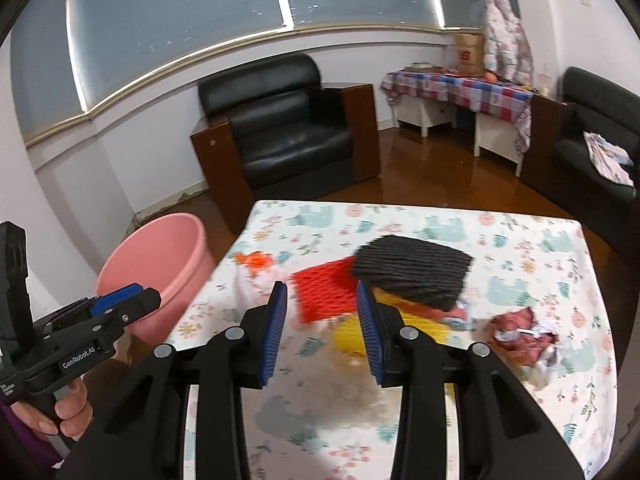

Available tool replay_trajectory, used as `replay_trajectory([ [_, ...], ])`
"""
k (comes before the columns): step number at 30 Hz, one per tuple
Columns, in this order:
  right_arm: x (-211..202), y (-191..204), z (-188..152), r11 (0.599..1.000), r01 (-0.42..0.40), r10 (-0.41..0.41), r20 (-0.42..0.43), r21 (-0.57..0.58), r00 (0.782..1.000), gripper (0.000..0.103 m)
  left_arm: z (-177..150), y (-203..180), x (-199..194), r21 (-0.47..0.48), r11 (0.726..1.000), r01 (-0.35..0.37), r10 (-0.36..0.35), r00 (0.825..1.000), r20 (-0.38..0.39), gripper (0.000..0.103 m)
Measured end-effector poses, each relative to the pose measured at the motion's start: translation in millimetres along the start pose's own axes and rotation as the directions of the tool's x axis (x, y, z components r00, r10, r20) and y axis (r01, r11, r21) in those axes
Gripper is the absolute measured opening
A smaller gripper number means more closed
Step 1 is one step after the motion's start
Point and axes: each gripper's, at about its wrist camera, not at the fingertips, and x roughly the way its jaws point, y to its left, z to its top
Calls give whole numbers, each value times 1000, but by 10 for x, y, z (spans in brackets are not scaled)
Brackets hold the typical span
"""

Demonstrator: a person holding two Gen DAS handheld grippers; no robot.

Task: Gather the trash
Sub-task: 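Move both open tools back over the trash on the table, then grasp the orange-and-white plastic bag with the left tool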

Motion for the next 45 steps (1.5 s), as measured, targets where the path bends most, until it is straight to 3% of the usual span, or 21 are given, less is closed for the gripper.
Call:
replay_trajectory([
  [15, 2, -580, -40, 994, 43, -43, 1, 98, 999, 37, 214, -332, 725, 42, 999, 13, -10, 996, -86, 48],
  [22, 51, -696, -42, 992, 29, -29, -7, 119, 1000, 46, 254, -234, 1018, 9, 1000, -7, 8, 993, -121, 48],
  [29, 96, -598, 100, 1000, -3, 3, -1, 26, 1000, 47, 209, -219, 1093, -10, 999, 40, -41, 989, -139, 22],
  [34, 202, -405, 165, 993, -3, -1, -40, -121, 999, 47, 211, -225, 1025, -13, 999, 43, -44, 992, -119, 20],
  [39, 364, -268, 118, 956, 79, -101, -63, -282, 993, 46, 230, -211, 883, -18, 999, 49, -50, 995, -89, 20],
  [42, 488, -297, 79, 947, 103, -141, -106, -304, 984, 46, 236, -203, 802, -21, 998, 54, -56, 995, -78, 20],
  [45, 518, -372, 44, 960, 95, -131, -125, -265, 984, 43, 231, -193, 743, -25, 998, 58, -59, 996, -70, 20],
])
